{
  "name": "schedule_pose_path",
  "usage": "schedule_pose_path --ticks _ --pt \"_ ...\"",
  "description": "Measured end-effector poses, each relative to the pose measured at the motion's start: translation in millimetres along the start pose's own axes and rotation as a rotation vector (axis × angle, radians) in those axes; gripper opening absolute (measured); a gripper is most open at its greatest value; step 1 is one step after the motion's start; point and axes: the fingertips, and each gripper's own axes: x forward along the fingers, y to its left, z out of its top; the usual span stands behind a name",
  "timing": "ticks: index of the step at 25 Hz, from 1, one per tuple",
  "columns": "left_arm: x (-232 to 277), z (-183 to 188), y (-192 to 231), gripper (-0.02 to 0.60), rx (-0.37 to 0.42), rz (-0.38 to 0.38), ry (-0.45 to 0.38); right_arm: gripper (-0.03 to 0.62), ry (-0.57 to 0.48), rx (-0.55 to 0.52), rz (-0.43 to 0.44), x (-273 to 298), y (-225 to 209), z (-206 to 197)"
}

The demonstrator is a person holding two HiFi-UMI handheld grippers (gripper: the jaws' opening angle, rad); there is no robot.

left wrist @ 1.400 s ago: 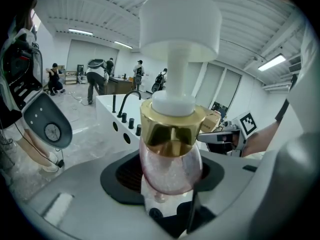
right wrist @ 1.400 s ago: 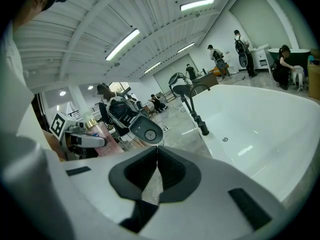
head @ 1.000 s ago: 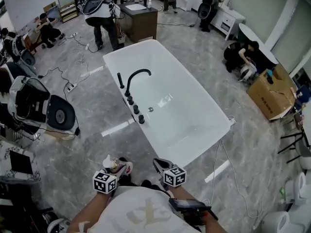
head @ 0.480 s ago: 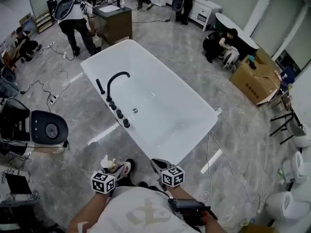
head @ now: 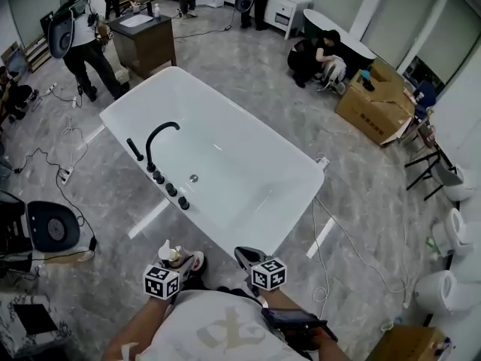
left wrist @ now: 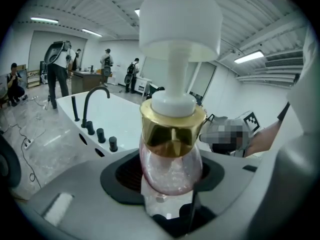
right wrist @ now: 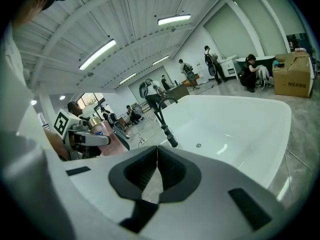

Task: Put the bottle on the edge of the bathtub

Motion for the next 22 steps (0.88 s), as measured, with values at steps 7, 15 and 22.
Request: schedule_pose_path --ticks 7,15,22 --pt "20.1 19.0 30.4 0.224 0.04 -0.036 0.037 0.006 -0.027 0.04 -0.06 19.3 -7.7 12.4" --pt "56.4 30.7 57.6 0.224 0.097 -0.091 0.087 0.006 -0.061 0.086 -0.147 30.1 -22.4 16.3" --pt "73.5 55.7 83.4 0.224 0.163 -0.161 0.138 0.006 -0.094 0.126 -0.226 43.3 -17.4 37.7"
